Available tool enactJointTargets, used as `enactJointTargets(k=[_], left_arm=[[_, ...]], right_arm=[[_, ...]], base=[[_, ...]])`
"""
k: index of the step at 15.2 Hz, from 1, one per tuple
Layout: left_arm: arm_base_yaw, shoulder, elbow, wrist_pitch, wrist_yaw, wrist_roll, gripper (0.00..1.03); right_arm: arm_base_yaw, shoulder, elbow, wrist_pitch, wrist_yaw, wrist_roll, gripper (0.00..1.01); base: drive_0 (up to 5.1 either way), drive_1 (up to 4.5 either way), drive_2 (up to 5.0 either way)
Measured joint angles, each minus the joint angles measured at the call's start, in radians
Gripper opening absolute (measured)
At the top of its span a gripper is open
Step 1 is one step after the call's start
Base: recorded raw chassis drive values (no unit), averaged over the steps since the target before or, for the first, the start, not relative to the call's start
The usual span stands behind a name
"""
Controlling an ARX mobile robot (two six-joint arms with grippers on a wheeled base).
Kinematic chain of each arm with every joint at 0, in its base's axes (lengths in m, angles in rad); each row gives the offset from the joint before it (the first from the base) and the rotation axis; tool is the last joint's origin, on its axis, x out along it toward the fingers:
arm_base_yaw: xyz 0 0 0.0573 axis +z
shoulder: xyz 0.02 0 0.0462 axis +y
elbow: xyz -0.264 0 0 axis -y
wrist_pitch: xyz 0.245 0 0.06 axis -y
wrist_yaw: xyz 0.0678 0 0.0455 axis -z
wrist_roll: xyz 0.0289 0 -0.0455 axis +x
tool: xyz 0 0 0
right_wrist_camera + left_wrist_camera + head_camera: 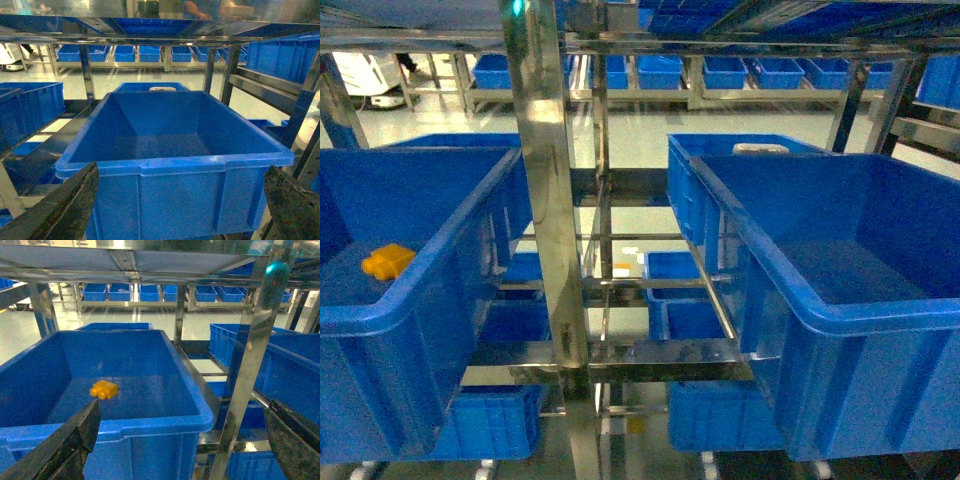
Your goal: Sort and place red and yellow blocks in left bins
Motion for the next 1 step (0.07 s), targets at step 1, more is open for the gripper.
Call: enactJointTargets(k=[1], left_arm=[[0.0, 0.0, 0.0, 0.0, 0.0, 0.0, 0.98]], right_arm=[[0.0, 0.0, 0.0, 0.0, 0.0, 0.0, 0.98]], base=[[0.0, 0.0, 0.0]])
